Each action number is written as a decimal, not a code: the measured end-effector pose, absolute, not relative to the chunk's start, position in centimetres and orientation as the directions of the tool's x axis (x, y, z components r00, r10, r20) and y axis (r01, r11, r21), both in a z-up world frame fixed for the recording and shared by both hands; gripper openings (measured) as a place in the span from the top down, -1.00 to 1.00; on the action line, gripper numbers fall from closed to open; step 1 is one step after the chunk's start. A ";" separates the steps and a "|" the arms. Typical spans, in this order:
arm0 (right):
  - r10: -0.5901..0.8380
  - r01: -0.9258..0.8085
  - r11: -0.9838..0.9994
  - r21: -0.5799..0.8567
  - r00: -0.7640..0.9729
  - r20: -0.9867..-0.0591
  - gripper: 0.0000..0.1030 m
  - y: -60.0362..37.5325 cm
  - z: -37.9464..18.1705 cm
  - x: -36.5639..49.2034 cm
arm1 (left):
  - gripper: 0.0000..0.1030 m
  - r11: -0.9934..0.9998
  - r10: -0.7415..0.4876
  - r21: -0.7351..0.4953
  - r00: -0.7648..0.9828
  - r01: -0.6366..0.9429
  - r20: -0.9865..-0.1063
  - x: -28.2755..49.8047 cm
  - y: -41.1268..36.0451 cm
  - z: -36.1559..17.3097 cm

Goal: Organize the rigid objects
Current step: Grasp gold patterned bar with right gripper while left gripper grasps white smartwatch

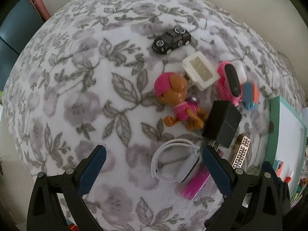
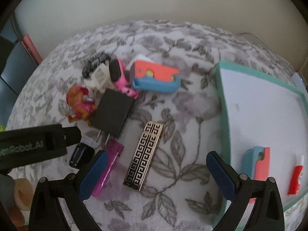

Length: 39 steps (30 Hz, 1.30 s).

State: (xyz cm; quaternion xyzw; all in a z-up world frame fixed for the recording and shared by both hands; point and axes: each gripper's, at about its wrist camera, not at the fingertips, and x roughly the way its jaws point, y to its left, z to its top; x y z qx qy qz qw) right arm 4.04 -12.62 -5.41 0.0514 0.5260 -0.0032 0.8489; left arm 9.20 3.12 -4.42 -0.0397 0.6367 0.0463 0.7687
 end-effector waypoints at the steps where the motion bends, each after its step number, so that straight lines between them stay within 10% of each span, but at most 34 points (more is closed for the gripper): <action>1: 0.050 0.061 0.994 0.085 0.437 -0.898 -1.00 -12.6 -5.8 4.1 | -0.94 0.993 0.021 -0.001 0.179 -0.122 -0.984 9.1 3.1 -4.6; 9: 0.054 0.053 0.995 0.085 0.430 -0.901 -0.89 -12.1 -6.5 4.6 | -0.94 0.994 0.010 -0.005 0.137 -0.113 -0.991 8.5 2.5 -6.2; 20: 0.029 0.060 0.996 0.062 0.440 -0.898 -0.10 -12.3 -6.0 4.8 | -0.91 0.991 -0.050 -0.062 0.100 -0.118 -0.994 8.6 1.9 -7.8; 24: 0.017 0.046 0.998 0.041 0.437 -0.900 0.05 -12.3 -6.0 4.4 | -0.53 0.991 -0.054 -0.064 0.090 -0.115 -0.995 8.5 1.6 -8.6; 39: -0.017 0.030 1.000 -0.004 0.433 -0.901 0.23 -12.1 -6.0 4.2 | -0.19 0.995 -0.041 -0.051 0.110 -0.084 -0.993 8.4 -0.7 -8.4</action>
